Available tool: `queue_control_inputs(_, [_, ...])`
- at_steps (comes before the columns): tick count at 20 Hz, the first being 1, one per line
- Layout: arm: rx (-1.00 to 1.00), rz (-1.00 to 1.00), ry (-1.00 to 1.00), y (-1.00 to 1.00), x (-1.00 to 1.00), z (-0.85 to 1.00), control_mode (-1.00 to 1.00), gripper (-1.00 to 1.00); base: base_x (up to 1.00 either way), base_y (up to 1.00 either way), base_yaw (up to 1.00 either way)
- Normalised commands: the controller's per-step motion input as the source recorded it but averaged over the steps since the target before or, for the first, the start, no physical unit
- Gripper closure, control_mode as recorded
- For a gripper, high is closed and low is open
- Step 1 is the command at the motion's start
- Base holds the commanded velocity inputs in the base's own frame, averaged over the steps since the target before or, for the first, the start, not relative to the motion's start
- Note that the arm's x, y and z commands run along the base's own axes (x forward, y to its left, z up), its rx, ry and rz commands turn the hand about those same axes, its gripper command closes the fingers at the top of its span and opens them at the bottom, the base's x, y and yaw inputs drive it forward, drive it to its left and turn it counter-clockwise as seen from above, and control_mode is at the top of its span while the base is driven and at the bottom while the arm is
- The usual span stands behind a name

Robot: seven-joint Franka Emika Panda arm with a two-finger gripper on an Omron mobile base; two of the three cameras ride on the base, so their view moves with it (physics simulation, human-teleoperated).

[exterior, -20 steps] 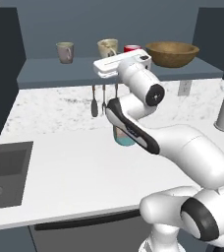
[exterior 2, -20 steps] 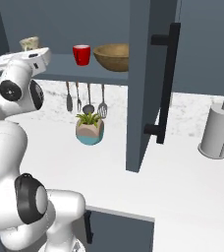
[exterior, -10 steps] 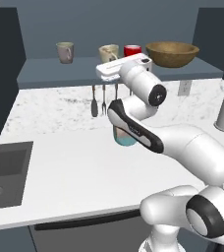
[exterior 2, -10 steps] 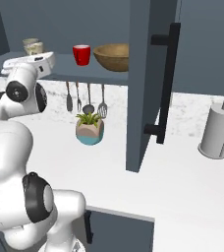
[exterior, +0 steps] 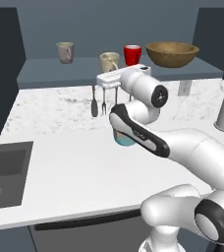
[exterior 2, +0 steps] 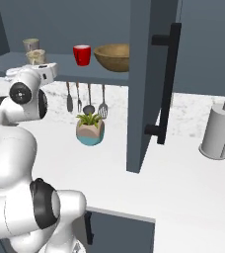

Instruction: Gather all objects into one cabinet and sort the glasses and bowls to opposite sides.

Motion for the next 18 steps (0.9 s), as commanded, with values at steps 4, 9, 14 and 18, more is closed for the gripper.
queue_control_inputs(4, [0.02, 0.0, 0.07, 0.0, 0.68, -0.02, -1.0, 1.0, 0.0, 0.0, 0.0])
queue_control_inputs(9, [0.01, 0.0, 0.15, 0.0, 1.0, 0.0, -1.0, 1.0, 0.0, 0.0, 0.0])
queue_control_inputs(14, [-0.03, 0.0, 0.22, 0.23, 1.0, -0.29, -1.0, 1.0, 0.0, 0.0, 0.0])
queue_control_inputs(18, [-0.07, 0.0, 0.2, 0.33, 0.82, -0.49, -1.0, -1.0, 0.0, 0.0, 0.0])
